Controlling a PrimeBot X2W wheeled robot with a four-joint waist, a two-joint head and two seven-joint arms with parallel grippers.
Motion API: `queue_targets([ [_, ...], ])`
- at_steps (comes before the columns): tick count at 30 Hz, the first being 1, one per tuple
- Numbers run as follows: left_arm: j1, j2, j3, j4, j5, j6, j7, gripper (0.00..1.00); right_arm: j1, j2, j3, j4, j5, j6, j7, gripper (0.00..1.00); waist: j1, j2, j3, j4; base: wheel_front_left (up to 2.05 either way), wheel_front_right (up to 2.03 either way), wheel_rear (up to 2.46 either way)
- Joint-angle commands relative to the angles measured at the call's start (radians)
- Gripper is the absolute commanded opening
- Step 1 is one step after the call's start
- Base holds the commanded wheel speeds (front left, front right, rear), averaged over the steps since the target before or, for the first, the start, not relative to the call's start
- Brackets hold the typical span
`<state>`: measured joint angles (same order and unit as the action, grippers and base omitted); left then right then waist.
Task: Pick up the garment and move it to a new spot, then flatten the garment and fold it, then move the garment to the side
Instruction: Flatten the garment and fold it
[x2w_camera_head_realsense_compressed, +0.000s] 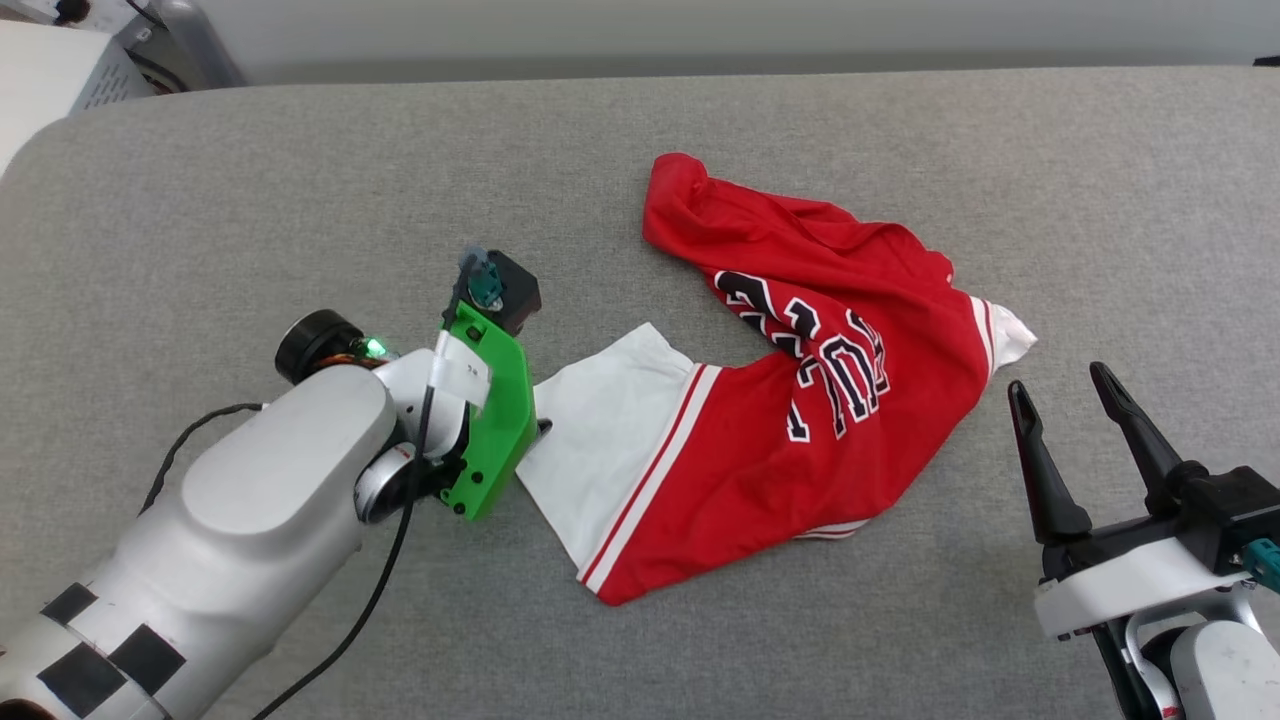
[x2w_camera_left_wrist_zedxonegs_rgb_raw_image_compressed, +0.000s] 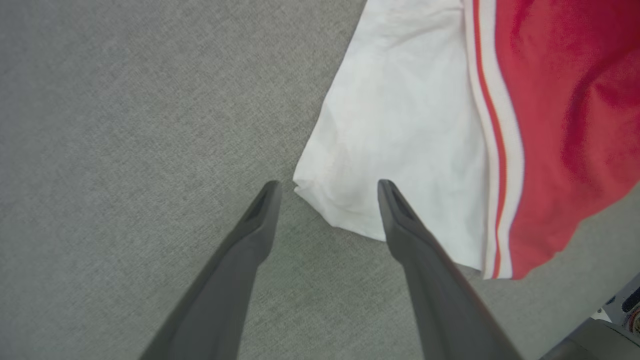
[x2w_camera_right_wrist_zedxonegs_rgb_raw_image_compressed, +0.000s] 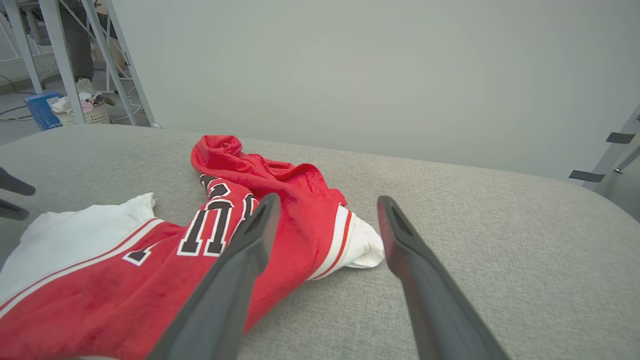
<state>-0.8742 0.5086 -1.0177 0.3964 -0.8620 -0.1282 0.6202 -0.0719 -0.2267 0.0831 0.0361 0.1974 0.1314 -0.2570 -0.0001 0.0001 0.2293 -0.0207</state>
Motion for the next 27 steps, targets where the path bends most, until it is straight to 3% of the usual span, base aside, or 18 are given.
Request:
queue_targets([
  [1, -0.023, 0.007, -0.031, 0.017, -0.003, -0.002, 0.006, 1.0, -0.018, 0.004, 0.001, 0.003, -0.008, -0.001, -0.005, 1.0, 0.0001, -0.0001, 0.031, -0.028, 0.0, 0.0, 0.0],
  [11, -0.023, -0.008, -0.215, 0.152, -0.048, -0.002, -0.037, 1.0, -0.044, 0.019, -0.002, 0.015, -0.015, -0.001, -0.005, 1.0, 0.0001, -0.0001, 0.063, -0.052, 0.0, 0.0, 0.0],
  [12, -0.024, -0.009, -0.225, 0.156, -0.052, -0.002, -0.045, 0.36, -0.043, 0.02, -0.005, 0.016, -0.016, -0.001, -0.005, 1.0, 0.0001, -0.0001, 0.062, -0.05, 0.0, 0.0, 0.0],
  [13, -0.027, -0.008, -0.23, 0.158, -0.051, -0.002, -0.06, 0.0, -0.042, 0.021, -0.008, 0.017, -0.017, -0.001, -0.005, 1.0, 0.0001, -0.0001, 0.061, -0.048, 0.0, 0.0, 0.0],
  [20, -0.061, 0.04, -0.204, 0.177, -0.064, -0.002, -0.283, 0.0, -0.023, 0.023, -0.037, 0.015, -0.023, -0.001, -0.005, 1.0, 0.0001, -0.0001, 0.03, -0.017, 0.0, 0.0, 0.0],
  [27, -0.032, 0.134, -0.141, 0.253, -0.101, 0.017, -0.391, 0.0, -0.004, 0.03, -0.051, 0.016, -0.026, -0.001, -0.005, 1.0, 0.0001, -0.0001, 0.009, 0.001, 0.0, 0.0, 0.0],
])
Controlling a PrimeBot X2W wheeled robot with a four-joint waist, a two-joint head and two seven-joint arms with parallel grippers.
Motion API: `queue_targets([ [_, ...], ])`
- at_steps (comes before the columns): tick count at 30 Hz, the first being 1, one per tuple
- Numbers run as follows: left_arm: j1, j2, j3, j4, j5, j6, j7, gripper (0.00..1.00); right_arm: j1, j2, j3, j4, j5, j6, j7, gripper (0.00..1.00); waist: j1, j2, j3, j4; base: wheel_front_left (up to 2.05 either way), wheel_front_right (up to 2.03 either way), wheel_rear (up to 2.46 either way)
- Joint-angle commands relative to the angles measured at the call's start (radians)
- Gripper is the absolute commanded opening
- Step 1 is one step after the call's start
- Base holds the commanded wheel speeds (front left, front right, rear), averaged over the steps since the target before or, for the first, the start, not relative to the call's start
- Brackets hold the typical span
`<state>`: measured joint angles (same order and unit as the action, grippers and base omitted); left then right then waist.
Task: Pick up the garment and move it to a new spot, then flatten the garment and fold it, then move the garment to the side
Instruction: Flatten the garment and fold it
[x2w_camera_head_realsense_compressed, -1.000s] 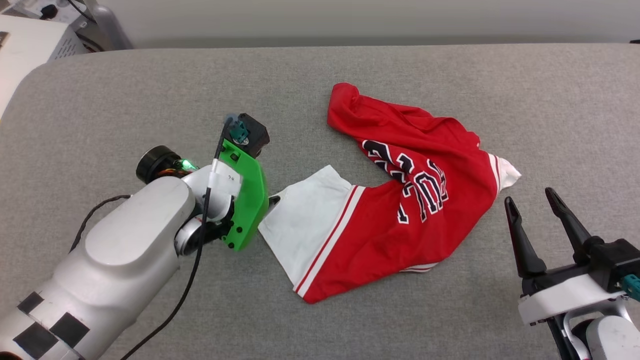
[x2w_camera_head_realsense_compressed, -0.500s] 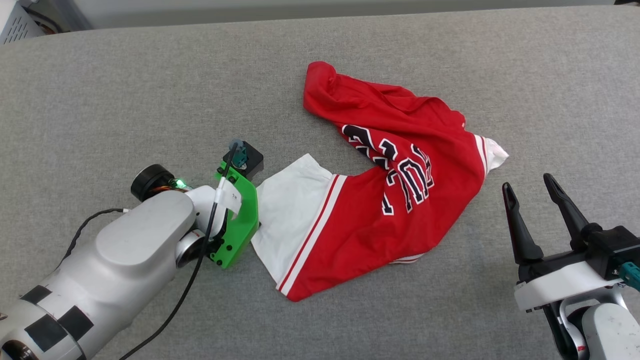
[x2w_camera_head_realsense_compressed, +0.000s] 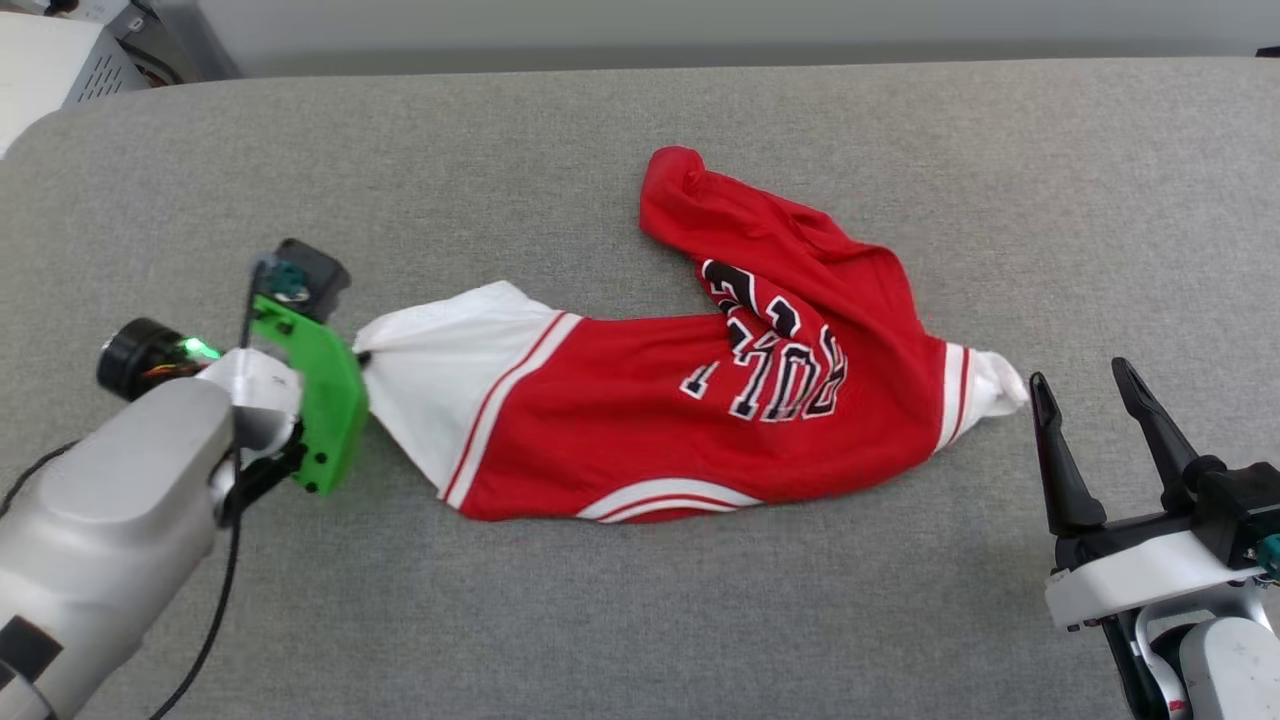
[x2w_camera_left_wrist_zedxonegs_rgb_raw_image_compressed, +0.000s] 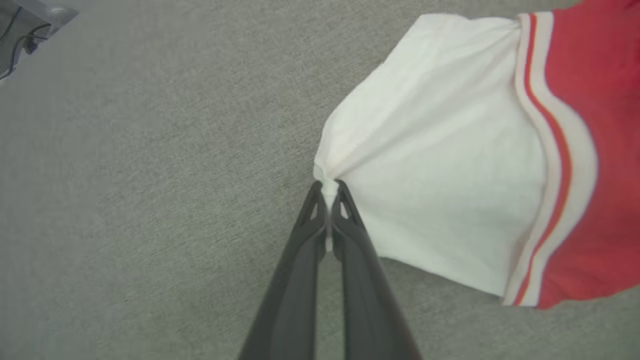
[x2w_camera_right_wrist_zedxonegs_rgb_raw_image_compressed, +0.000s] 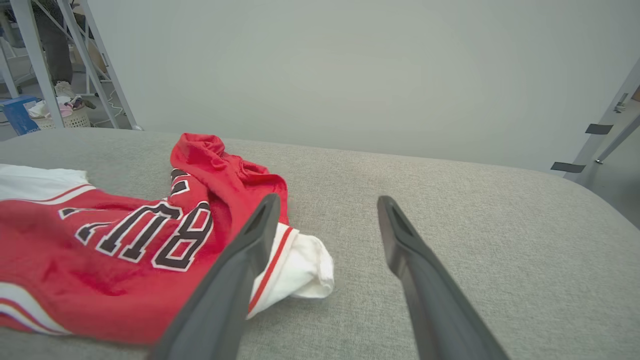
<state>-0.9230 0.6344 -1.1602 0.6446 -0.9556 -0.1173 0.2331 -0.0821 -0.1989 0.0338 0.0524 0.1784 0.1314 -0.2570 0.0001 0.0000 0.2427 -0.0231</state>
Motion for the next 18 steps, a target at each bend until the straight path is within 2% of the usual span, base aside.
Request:
queue_targets([
  [1, 0.027, 0.019, 0.013, 0.019, -0.02, 0.01, -0.016, 0.0, 0.008, 0.002, -0.002, 0.0, -0.006, -0.001, -0.005, 1.0, -0.0001, 0.0, -0.006, 0.005, 0.0, 0.0, 0.0],
  [7, 0.079, 0.06, 0.029, 0.113, -0.038, 0.038, -0.061, 0.0, 0.012, -0.009, -0.001, 0.002, -0.006, -0.001, -0.005, 1.0, -0.0001, 0.0, -0.005, -0.001, 0.0, 0.0, 0.0],
  [12, 0.129, 0.037, 0.038, 0.179, -0.067, 0.033, -0.099, 0.0, 0.015, -0.012, -0.004, 0.007, -0.005, -0.001, -0.005, 1.0, -0.0001, 0.0, -0.004, -0.003, 0.0, 0.0, 0.0],
  [13, 0.136, 0.027, 0.042, 0.19, -0.071, 0.034, -0.116, 0.35, 0.016, -0.013, -0.004, 0.008, -0.004, -0.001, -0.005, 1.0, -0.0001, 0.0, -0.008, -0.001, 0.0, 0.0, 0.0],
  [14, 0.139, 0.02, 0.046, 0.198, -0.067, 0.04, -0.147, 1.0, 0.015, -0.016, -0.005, 0.008, -0.004, -0.001, -0.005, 1.0, -0.0001, 0.0, -0.013, 0.001, 0.0, 0.0, 0.0],
  [18, 0.145, -0.005, 0.077, 0.217, -0.05, 0.078, -0.315, 1.0, 0.001, -0.043, -0.013, -0.006, -0.001, -0.001, -0.005, 1.0, -0.0001, 0.0, -0.045, 0.015, 0.0, 0.0, 0.0],
])
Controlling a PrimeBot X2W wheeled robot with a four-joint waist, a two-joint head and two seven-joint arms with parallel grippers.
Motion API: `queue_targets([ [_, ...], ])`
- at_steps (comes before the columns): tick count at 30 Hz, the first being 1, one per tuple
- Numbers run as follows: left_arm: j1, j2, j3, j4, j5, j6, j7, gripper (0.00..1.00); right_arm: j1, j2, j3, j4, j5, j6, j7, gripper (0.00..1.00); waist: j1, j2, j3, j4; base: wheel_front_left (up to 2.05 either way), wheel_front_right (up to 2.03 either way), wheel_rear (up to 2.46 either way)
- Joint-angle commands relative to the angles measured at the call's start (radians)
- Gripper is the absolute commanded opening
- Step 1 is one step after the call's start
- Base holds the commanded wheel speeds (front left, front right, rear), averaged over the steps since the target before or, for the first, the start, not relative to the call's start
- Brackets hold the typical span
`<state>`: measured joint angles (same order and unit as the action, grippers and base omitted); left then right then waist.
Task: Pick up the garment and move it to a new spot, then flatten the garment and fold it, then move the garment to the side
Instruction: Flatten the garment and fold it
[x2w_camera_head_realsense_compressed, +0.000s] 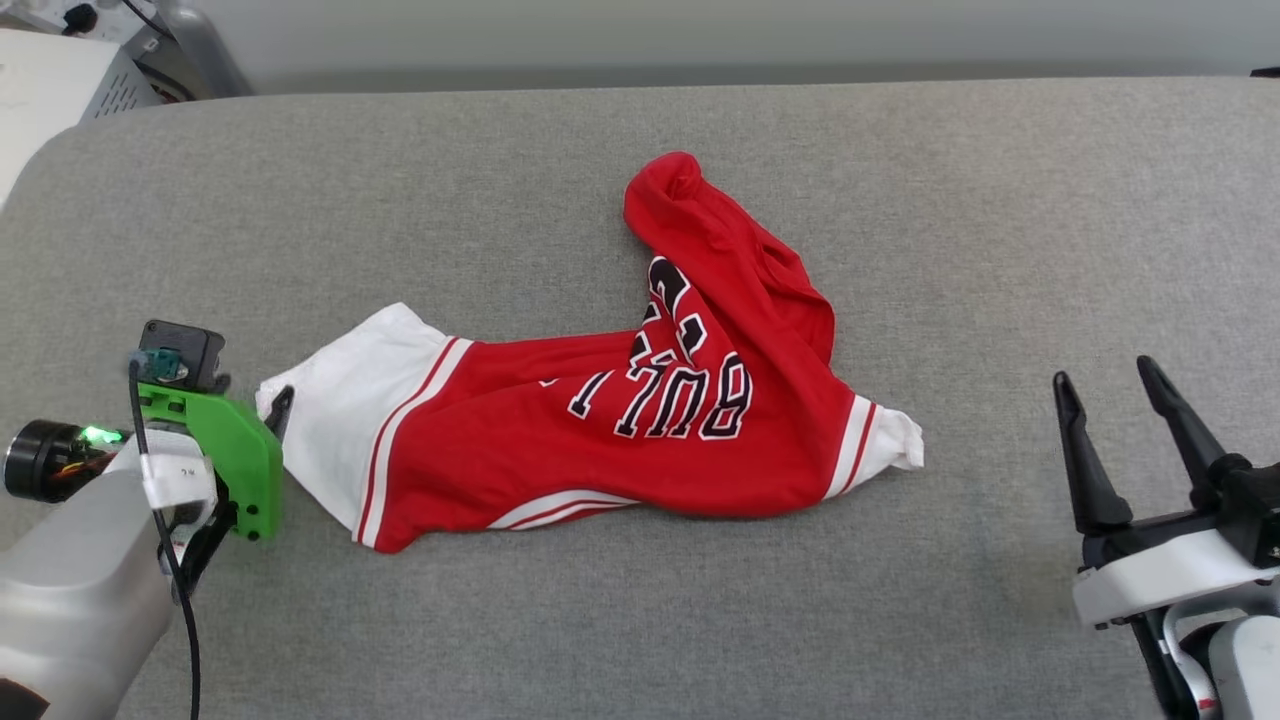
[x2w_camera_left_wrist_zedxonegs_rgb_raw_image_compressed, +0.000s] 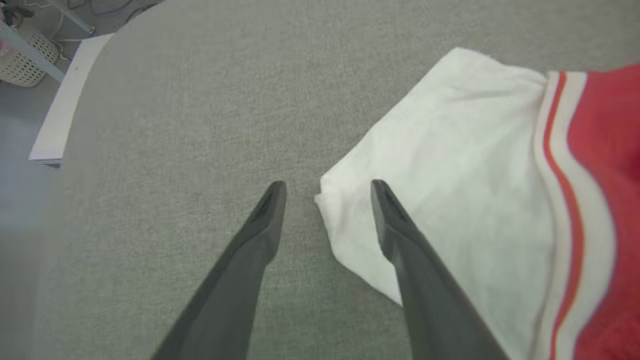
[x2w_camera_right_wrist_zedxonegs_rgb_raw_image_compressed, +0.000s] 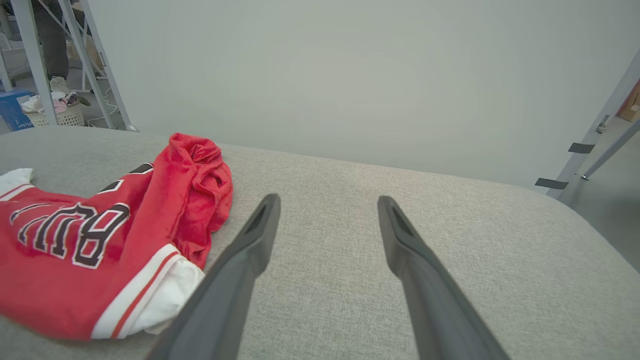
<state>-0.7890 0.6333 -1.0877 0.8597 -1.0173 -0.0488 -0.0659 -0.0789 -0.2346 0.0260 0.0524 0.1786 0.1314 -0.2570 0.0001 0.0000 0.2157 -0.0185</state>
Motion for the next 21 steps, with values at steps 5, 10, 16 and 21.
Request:
queue_targets([
  [5, 0.038, -0.028, 0.05, -0.049, 0.053, 0.102, -0.183, 1.0, -0.031, -0.055, -0.022, -0.044, 0.002, -0.001, -0.005, 1.0, -0.0001, 0.0, -0.067, 0.038, 0.0, 0.0, 0.0],
  [10, 0.126, -0.029, 0.203, -0.305, 0.181, 0.26, -0.195, 1.0, -0.08, -0.139, 0.004, -0.094, 0.022, -0.001, 0.053, 1.0, -0.0001, 0.0, -0.104, 0.074, 0.0, 0.0, 0.0],
  [16, 0.357, -0.041, 0.392, -0.613, 0.383, 0.391, -0.196, 1.0, -0.151, -0.28, 0.136, -0.172, 0.114, -0.001, 0.281, 1.0, -0.0001, 0.0, -0.111, 0.104, 0.0, 0.0, 0.0],
  [21, 0.501, -0.088, 0.526, -0.735, 0.491, 0.415, -0.196, 1.0, -0.225, -0.403, 0.286, -0.213, 0.261, -0.001, 0.533, 1.0, -0.0001, 0.0, -0.097, 0.114, 0.0, 0.0, 0.0],
])
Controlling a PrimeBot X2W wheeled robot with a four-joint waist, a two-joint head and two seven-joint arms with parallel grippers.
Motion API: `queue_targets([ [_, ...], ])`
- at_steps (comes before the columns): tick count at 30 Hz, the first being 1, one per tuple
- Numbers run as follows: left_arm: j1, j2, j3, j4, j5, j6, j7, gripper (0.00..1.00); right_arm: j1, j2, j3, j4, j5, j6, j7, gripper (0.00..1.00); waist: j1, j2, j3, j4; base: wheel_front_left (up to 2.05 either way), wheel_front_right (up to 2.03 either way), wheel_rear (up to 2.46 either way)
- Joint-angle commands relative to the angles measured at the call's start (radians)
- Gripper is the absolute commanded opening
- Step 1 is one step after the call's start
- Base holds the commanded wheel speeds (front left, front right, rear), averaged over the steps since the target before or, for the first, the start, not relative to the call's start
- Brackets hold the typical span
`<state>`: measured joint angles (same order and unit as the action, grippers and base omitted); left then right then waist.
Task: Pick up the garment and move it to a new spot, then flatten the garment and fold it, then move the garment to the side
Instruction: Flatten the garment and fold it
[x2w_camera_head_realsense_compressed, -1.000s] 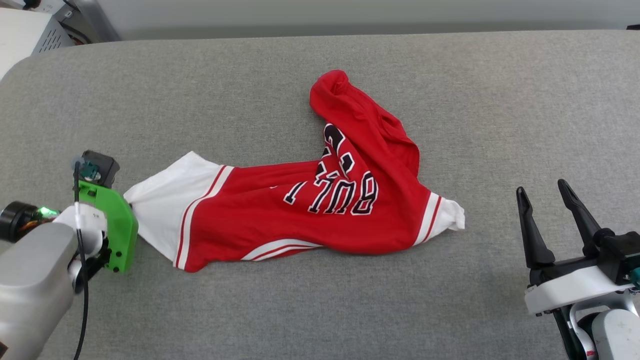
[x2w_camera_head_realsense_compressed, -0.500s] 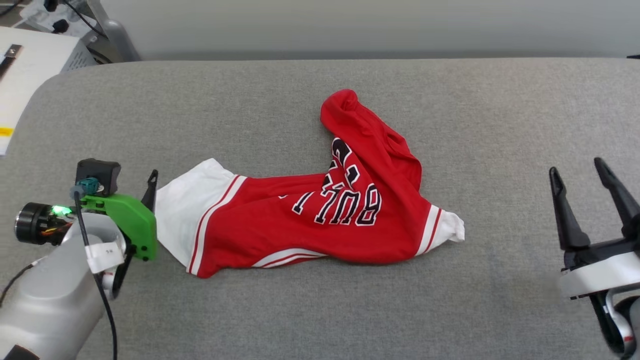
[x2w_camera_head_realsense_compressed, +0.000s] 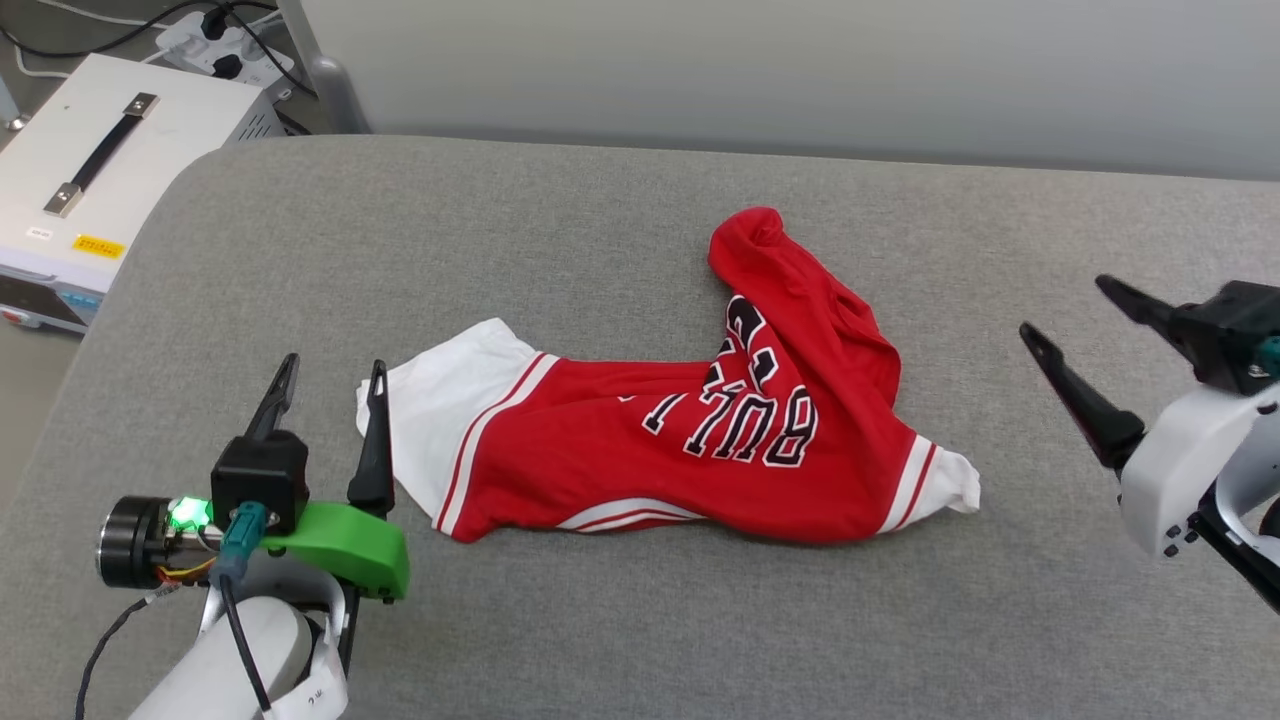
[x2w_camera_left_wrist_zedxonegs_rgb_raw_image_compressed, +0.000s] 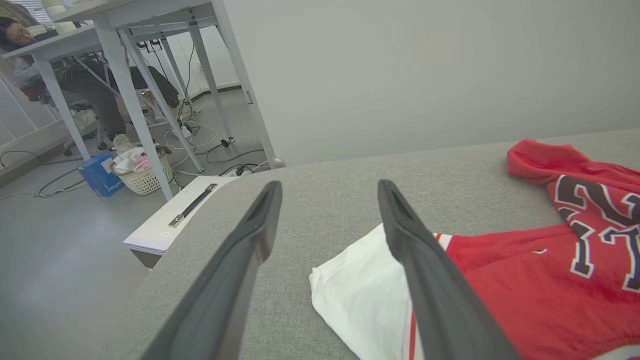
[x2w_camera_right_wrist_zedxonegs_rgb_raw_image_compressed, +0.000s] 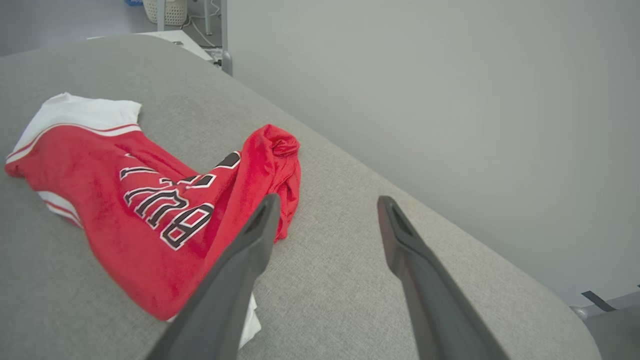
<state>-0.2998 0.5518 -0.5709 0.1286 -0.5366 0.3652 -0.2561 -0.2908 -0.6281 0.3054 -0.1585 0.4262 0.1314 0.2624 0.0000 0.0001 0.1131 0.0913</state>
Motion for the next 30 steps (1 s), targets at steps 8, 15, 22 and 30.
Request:
queue_targets([
  [8, 0.155, -0.125, 0.156, -0.131, 0.153, -0.019, -0.006, 1.0, -0.107, -0.132, 0.212, -0.003, 0.25, -0.001, 0.421, 1.0, 0.0, -0.0001, 0.042, 0.026, 0.0, 0.0, 0.0],
  [15, 0.199, -0.234, 0.234, -0.138, 0.236, -0.091, -0.006, 1.0, -0.205, -0.112, 0.317, 0.107, 0.309, -0.001, 0.499, 1.0, 0.0, -0.0001, 0.1, 0.061, 0.0, 0.0, 0.0],
  [22, 0.171, -0.31, 0.301, -0.117, 0.303, -0.167, -0.006, 1.0, -0.288, -0.05, 0.446, 0.295, 0.323, -0.001, 0.476, 1.0, 0.0, -0.0001, 0.164, 0.091, 0.0, 0.0, 0.0],
  [30, 0.164, -0.373, 0.361, -0.092, 0.361, -0.224, -0.006, 1.0, -0.31, -0.03, 0.612, 0.413, 0.364, -0.001, 0.394, 0.0, 0.0, -0.0001, 0.171, 0.091, 0.0, 0.0, 0.0],
])
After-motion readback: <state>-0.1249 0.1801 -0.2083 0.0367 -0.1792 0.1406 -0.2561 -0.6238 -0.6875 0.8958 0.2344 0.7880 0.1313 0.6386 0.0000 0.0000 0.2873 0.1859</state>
